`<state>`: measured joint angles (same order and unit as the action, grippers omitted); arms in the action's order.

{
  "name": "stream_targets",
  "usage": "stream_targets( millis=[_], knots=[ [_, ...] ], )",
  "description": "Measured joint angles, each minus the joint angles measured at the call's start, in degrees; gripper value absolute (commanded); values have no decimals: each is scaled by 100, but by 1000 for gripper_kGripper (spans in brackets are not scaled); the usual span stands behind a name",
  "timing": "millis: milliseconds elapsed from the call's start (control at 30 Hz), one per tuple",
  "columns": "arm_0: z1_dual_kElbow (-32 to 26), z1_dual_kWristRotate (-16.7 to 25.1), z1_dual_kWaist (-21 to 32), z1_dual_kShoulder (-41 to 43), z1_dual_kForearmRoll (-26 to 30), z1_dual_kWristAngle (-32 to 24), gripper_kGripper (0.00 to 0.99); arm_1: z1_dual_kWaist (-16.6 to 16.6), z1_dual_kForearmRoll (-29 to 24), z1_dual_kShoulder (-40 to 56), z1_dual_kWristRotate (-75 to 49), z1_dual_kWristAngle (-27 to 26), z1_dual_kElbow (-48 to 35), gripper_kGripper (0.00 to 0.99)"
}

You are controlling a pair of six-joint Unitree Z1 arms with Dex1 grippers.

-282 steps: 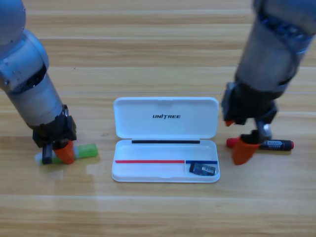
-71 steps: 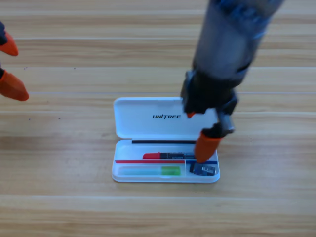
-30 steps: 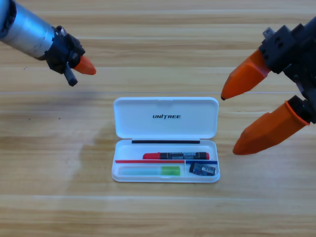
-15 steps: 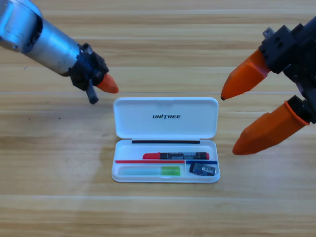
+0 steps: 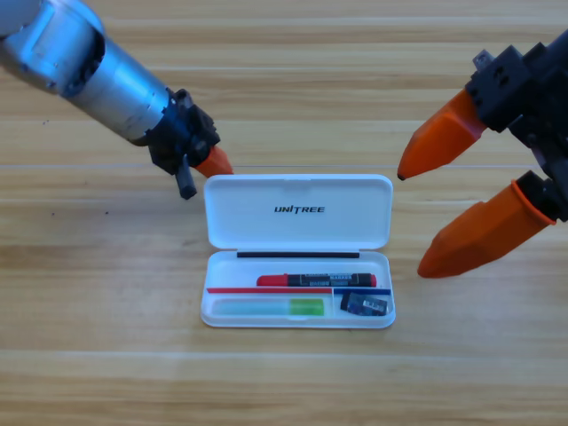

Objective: Clean up eraser and pencils

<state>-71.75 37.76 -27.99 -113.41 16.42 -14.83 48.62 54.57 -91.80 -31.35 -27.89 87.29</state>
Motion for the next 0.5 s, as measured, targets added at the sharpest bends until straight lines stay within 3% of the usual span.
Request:
stream_targets(
  millis=[500],
  knots=[
    [-219, 0, -357, 1, 365, -50, 0, 0, 0, 0, 71, -2, 0, 931]
  ],
)
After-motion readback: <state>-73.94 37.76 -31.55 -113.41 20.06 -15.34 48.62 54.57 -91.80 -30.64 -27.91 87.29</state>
